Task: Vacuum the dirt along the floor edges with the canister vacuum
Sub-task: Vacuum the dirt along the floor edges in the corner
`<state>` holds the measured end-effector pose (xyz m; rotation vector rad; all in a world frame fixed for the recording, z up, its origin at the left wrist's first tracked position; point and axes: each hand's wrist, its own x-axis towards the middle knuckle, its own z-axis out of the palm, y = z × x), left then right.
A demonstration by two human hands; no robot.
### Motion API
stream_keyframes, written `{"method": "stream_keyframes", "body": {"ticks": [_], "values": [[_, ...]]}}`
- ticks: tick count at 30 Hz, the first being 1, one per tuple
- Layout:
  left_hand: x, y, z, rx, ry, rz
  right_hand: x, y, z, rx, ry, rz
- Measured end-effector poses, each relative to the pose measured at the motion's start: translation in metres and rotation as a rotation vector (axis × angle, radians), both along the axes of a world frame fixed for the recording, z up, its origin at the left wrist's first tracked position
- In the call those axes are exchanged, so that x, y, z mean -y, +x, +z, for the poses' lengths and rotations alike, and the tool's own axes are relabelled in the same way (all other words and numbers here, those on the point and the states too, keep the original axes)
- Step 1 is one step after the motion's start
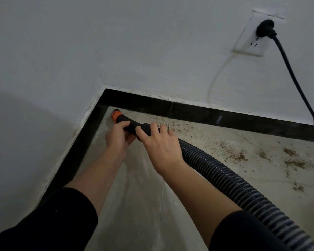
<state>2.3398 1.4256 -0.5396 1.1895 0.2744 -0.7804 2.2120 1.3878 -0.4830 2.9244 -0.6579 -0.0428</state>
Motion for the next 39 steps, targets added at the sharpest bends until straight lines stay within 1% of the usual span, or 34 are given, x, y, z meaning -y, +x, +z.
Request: {"method": "stream_keyframes", "body": {"ticks": [8, 39], "values": [[0.001, -0.002, -0.001, -0.003, -0.017, -0.040, 0.001, -0.004, 0.001, 0.004, -0.005, -0.001], [0.032, -0.061, -0.001, -0.041, -0.003, -0.135, 0.016, -0.066, 0.012, -0.021, -0.023, -0.081]]}}
